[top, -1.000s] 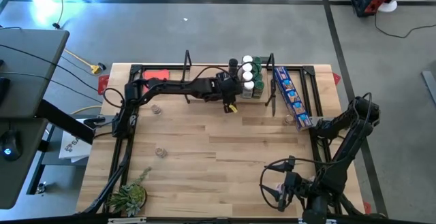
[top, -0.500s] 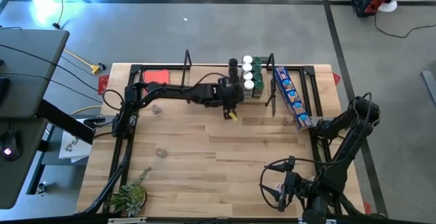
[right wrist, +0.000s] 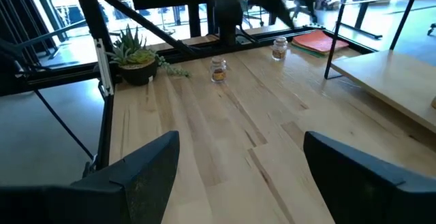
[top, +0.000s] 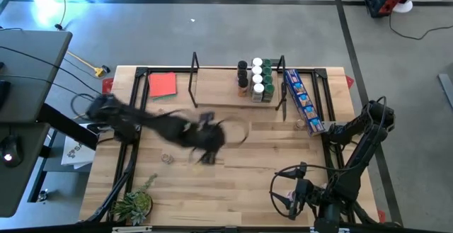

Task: Shelf spices
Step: Put the black seasoning bottle on the shelf aligned with other black seasoning bottles

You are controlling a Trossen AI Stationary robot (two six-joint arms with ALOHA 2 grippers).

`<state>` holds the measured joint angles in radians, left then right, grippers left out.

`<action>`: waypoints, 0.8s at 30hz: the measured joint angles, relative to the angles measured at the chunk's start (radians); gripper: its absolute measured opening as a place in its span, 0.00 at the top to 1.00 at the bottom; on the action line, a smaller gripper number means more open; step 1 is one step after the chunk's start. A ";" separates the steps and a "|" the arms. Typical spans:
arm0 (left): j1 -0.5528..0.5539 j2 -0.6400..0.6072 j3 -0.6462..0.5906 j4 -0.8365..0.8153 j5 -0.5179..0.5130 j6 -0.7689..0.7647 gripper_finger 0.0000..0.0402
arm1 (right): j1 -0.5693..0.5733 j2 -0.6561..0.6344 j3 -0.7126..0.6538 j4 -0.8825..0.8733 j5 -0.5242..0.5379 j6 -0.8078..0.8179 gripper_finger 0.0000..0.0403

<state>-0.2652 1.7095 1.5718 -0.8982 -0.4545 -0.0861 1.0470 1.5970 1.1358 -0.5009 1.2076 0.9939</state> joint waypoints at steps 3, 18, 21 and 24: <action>-0.138 -0.106 -0.089 0.005 -0.077 -0.155 0.66 | -0.001 0.000 0.000 0.001 0.000 -0.005 0.23; -0.494 -0.275 -0.408 -0.224 -0.266 -0.935 0.66 | -0.069 0.000 0.000 -0.032 0.045 -0.007 0.23; -0.478 -0.275 -0.467 -0.203 -0.287 -0.992 0.66 | -0.110 -0.021 0.017 -0.173 -0.004 0.089 0.23; -0.459 -0.275 -0.523 -0.131 -0.307 -1.032 0.66 | -0.181 -0.069 0.076 -0.419 -0.220 0.242 0.23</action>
<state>-0.7246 1.4349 1.0486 -1.0296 -0.7610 -1.1183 0.8664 1.5279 1.2121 -0.9200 0.9872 1.2359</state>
